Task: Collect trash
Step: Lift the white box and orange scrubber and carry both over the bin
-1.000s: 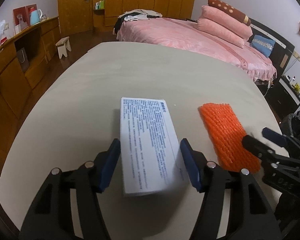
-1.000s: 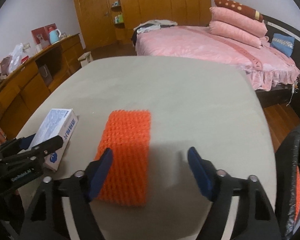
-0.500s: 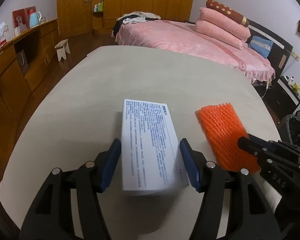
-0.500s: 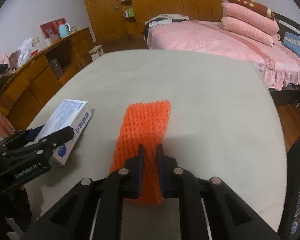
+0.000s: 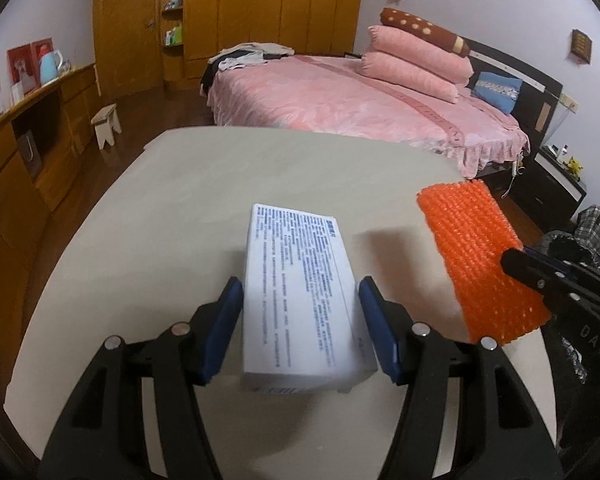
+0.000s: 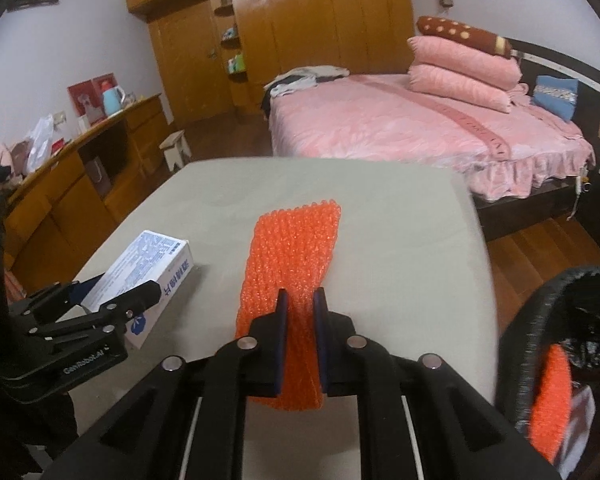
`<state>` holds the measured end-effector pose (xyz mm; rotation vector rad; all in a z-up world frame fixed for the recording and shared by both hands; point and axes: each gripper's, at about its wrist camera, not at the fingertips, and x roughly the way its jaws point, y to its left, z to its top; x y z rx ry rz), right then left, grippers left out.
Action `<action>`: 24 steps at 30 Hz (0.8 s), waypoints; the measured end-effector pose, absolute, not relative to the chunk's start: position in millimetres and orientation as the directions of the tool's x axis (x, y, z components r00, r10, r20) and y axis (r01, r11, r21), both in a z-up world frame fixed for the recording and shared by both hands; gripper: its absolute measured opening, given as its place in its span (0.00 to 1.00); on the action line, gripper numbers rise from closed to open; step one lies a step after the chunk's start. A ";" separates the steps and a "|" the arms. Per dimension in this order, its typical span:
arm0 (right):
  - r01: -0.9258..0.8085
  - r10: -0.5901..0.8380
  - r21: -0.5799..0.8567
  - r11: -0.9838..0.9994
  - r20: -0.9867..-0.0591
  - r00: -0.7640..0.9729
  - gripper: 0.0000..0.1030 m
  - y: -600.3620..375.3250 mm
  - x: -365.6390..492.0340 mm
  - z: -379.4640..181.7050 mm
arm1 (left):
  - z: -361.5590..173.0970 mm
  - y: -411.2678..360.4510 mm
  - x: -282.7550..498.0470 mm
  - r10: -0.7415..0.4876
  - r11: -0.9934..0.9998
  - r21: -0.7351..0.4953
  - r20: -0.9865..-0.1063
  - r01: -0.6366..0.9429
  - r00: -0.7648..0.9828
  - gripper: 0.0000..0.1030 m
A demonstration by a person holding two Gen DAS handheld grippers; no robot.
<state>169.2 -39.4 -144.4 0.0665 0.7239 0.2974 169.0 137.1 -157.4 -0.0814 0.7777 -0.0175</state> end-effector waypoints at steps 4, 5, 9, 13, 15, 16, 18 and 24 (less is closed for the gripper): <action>-0.211 0.259 0.152 0.966 -0.629 0.733 0.12 -58.4 162.6 -132.7 | -147.5 115.5 166.1 -0.075 0.996 -0.084 -0.689 0.023 0.721 0.57; -0.199 0.250 0.151 0.968 -0.624 0.740 0.12 -64.8 159.9 -129.6 | -146.1 110.8 165.4 -0.081 0.996 -0.086 -0.687 0.031 0.722 0.57; -0.156 0.212 0.144 0.977 -0.615 0.760 0.12 -87.9 151.5 -121.4 | -138.0 84.1 162.4 -0.117 0.993 -0.089 -0.678 0.077 0.726 0.57; -0.120 0.180 0.139 0.983 -0.608 0.773 0.12 -108.9 144.5 -116.6 | -131.9 56.3 157.8 -0.157 0.987 -0.096 -0.668 0.126 0.728 0.57; -0.094 0.160 0.140 0.986 -0.603 0.782 0.12 -122.0 140.4 -113.4 | -128.5 41.6 155.9 -0.175 0.984 -0.094 -0.658 0.151 0.732 0.57; -0.084 0.152 0.139 0.987 -0.600 0.785 0.12 -127.8 138.3 -112.1 | -127.6 36.8 155.4 -0.182 0.983 -0.095 -0.657 0.159 0.732 0.56; -0.071 0.139 0.135 0.988 -0.598 0.789 0.12 -137.1 135.9 -111.1 | -124.7 22.4 153.9 -0.203 0.978 -0.097 -0.652 0.184 0.731 0.56; -0.019 0.090 0.125 0.992 -0.591 0.802 0.12 -167.0 122.9 -109.2 | -120.4 -8.9 149.8 -0.242 0.967 -0.095 -0.642 0.238 0.727 0.56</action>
